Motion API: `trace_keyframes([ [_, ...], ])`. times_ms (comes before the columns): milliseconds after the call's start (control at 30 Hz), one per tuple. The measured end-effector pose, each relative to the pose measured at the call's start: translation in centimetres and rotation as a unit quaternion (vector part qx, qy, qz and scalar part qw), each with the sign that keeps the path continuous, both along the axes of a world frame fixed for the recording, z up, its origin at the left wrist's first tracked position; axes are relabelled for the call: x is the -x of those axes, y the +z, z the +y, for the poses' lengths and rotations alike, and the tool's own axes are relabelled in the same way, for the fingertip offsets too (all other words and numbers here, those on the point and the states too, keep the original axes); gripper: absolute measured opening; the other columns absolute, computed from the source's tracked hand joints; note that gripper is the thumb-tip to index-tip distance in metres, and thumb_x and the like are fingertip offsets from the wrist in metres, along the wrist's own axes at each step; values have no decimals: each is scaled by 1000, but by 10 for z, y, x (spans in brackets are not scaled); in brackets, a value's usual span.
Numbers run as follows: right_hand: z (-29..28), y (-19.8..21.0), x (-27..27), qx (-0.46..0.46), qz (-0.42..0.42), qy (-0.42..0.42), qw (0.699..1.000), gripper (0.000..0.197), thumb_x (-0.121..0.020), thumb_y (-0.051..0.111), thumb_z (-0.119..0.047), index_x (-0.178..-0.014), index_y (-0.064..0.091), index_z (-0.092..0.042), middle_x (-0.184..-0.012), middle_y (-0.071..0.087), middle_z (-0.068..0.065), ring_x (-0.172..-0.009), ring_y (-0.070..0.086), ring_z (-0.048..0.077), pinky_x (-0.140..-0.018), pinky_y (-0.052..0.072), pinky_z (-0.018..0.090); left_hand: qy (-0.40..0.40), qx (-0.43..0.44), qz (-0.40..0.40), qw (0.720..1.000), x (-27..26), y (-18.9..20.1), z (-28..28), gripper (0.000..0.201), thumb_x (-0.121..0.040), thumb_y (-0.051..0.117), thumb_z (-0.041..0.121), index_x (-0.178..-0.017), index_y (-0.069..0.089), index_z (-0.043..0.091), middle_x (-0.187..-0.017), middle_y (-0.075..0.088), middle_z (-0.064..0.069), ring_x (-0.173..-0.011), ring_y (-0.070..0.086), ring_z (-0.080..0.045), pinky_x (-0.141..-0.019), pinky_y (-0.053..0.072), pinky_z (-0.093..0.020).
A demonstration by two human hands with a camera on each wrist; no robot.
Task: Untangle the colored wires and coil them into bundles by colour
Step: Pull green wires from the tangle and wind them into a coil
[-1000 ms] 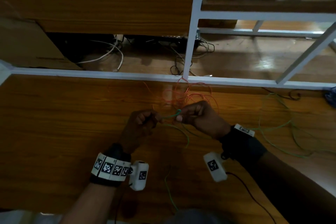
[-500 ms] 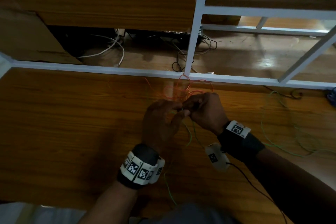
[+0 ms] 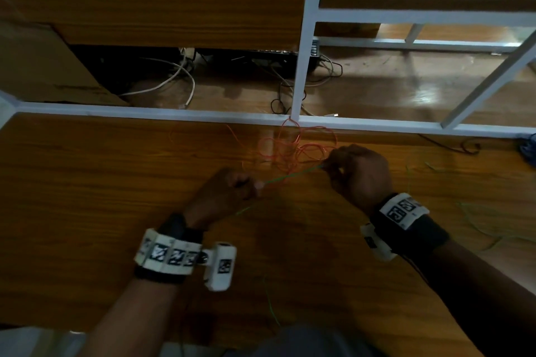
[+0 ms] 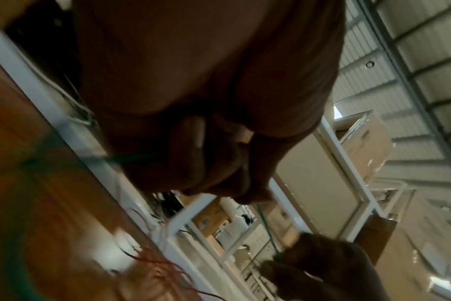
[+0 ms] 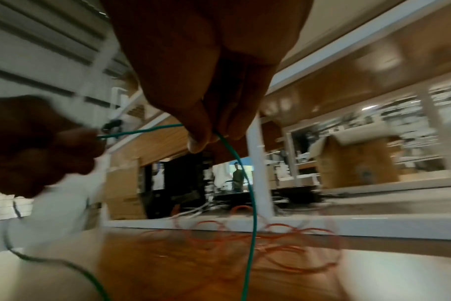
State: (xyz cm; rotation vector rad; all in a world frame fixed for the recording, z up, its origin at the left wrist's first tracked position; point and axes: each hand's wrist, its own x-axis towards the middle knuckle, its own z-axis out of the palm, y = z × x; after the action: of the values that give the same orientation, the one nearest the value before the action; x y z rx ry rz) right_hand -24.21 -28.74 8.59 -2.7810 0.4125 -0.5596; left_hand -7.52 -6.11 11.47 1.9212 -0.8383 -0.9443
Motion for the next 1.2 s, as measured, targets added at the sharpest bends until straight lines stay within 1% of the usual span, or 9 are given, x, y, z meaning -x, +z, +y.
trace_keyframes([
  [200, 3, -7, -3, -74, 168, -12, 983, 12, -87, 74, -20, -97, 72, -27, -102, 70, 2, -99, 66, 26, -81, 57, 45, 35, -19, -83, 996, -16, -13, 24, 29, -96, 62, 28, -78, 74, 9, -56, 63, 22, -56, 58, 8, -54, 37, -11],
  [333, 29, 14, -21, 23, 287, 111, 951, 99, -75, 77, -64, -157, 35, -27, -165, 27, -2, -155, 16, 27, -123, 24, 54, -36, -43, -163, 985, -2, -23, 2, 24, -96, 60, 35, -79, 73, 24, -69, 63, 18, -65, 59, 5, -59, 44, -14],
  [400, 45, 19, -27, -6, 310, 168, 936, 79, -80, 65, -69, -148, 48, -31, -160, 39, -3, -151, 29, 25, -121, 30, 53, -48, -41, -206, 977, 2, -26, -5, 26, -97, 57, 35, -73, 67, 35, -71, 62, 13, -65, 59, -2, -64, 53, -29],
  [500, 51, 19, -29, -116, 227, 153, 955, 31, -93, 54, -36, -114, 74, -24, -102, 75, 0, -92, 72, 21, -76, 58, 44, -43, -3, -189, 981, 1, -23, -5, 27, -98, 57, 32, -73, 65, 41, -73, 66, 19, -68, 62, 0, -64, 53, -29],
  [567, 42, 26, -25, -104, 177, 134, 970, 33, -87, 48, -30, -104, 76, -27, -90, 75, -4, -78, 70, 18, -65, 56, 39, -48, 14, -145, 988, -1, -16, 5, 14, -96, 62, 33, -86, 72, 32, -68, 64, 28, -64, 59, 9, -60, 43, -11],
  [667, 22, 40, -14, -41, 130, 104, 985, 19, -82, 64, -17, -92, 75, -28, -86, 64, -7, -83, 63, 18, -59, 44, 27, -18, 36, -105, 994, -13, -13, 30, 29, -86, 64, 49, -102, 77, 28, -88, 73, 21, -78, 66, 2, -69, 53, -21],
  [1000, -48, 33, 17, 69, 173, -73, 980, 23, -79, 67, -12, -95, 77, -26, -96, 72, 6, -90, 64, 26, -64, 55, 37, 94, 19, -189, 977, -61, -23, 90, 16, -93, 62, 43, -90, 73, 33, -83, 68, 11, -72, 62, -7, -64, 50, -31],
  [1100, -31, 25, 6, 58, 290, -33, 955, 53, -90, 73, -37, -139, 59, -24, -134, 64, 10, -122, 58, 29, -96, 55, 46, 90, 22, -210, 973, -51, -24, 73, 27, -93, 58, 48, -93, 73, 26, -85, 68, 8, -77, 62, -10, -66, 51, -33],
  [1200, 0, 27, -15, 72, 229, 49, 969, 89, -81, 79, -55, -153, 43, -18, -153, 49, 8, -142, 41, 34, -113, 42, 52, -12, 9, -303, 953, -35, -24, 44, 30, -98, 54, 41, -92, 72, 17, -79, 61, 8, -70, 54, -11, -65, 47, -35],
])
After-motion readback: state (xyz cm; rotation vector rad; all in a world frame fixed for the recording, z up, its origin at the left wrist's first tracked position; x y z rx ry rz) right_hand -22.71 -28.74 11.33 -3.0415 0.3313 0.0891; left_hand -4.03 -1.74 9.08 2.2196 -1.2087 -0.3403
